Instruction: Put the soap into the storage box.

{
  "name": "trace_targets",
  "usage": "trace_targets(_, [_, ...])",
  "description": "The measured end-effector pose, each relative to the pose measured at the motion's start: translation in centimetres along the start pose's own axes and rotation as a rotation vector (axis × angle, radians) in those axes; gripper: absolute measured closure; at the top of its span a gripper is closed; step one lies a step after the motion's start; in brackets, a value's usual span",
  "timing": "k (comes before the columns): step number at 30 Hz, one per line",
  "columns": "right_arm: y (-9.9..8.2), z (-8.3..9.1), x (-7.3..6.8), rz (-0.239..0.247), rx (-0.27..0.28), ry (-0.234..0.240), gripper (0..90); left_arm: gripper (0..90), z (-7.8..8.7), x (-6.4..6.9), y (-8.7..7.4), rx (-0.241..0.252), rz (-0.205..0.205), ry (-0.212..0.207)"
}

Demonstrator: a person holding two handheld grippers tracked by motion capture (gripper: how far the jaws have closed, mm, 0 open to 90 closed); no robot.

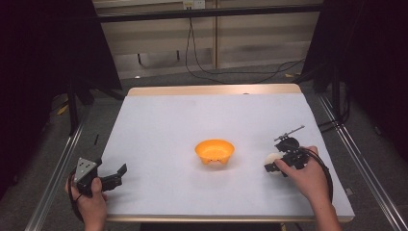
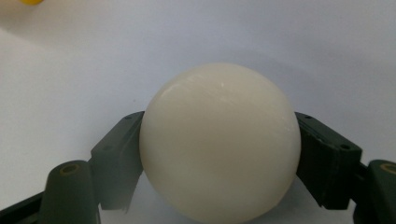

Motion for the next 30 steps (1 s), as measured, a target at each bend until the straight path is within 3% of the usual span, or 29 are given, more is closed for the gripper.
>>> trace_targets(4, [0.4, 0.3, -0.2, 0.006, 0.019, -0.009, 23.8, 0.3, 0.0, 0.0, 0.0, 0.007, 0.014, -0.008])
trace_targets(14, [1.7, 0.9, -1.0, 0.008, 0.054, 0.001, 23.9, 0.2, 0.0, -0.1, 0.0, -0.002, 0.004, -0.004])
trace_targets(30, [3.2, 1.4, -3.0, 0.017, 0.056, 0.007, 23.9, 0.1, -0.1, -0.1, -0.1, -0.010, 0.012, -0.006])
Point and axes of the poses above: each handheld gripper's, and its own axes: z roughly backward along the jaws, y roughly out of its top, x roughly to its right, the point moved 10 cm from there along -z, roughly forward along the jaws, and after that the axes turned 12 degrees about -z, right-handed, at the moved point
